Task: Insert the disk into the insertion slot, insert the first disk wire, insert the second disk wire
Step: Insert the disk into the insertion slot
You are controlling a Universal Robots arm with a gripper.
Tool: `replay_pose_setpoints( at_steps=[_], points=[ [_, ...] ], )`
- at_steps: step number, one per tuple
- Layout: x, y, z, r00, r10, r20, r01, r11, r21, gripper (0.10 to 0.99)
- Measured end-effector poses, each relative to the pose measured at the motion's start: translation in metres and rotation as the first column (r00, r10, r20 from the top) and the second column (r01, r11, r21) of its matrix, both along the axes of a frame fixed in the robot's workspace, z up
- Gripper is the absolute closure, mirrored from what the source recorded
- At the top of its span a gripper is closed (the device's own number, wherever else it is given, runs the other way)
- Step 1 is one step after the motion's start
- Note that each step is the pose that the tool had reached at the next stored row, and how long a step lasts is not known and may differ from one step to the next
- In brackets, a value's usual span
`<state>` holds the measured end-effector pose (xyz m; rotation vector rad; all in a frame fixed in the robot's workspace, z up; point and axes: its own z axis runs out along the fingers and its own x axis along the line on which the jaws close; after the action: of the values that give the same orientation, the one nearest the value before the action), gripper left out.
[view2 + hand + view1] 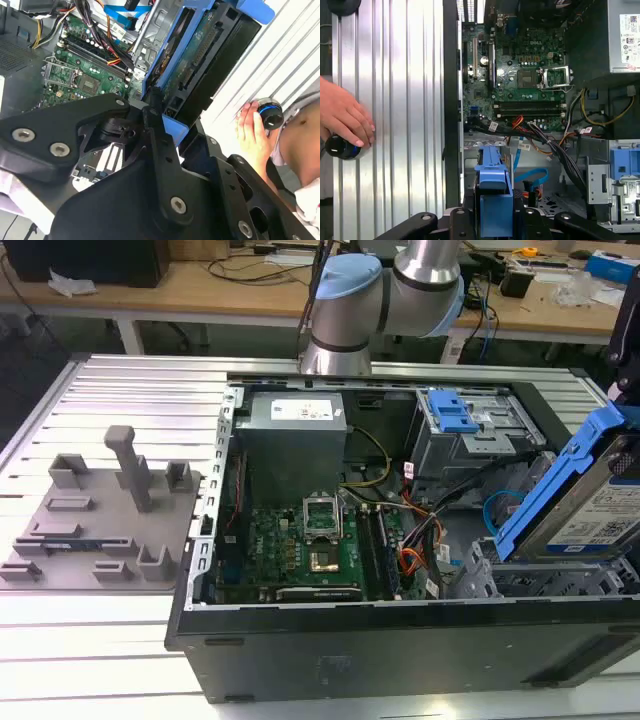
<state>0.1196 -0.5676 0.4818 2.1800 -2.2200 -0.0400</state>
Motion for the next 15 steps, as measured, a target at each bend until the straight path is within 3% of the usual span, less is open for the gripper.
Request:
replay_pose_setpoints(
  at_steps=[13, 14, 15],
  points=[
    [0.0000, 0.0000, 0.0001, 1.0000, 0.000, 0.0000, 0.000, 1.0000, 0.001, 0.722],
    [0.0000, 0.0000, 0.0001, 1.0000, 0.000, 0.0002, 0.000, 1.0000, 0.003, 0.722],
    [-0.0002, 0.0000, 0.0000, 1.0000, 0.000, 0.0018, 0.000, 0.9998, 0.020, 0.722]
  ],
)
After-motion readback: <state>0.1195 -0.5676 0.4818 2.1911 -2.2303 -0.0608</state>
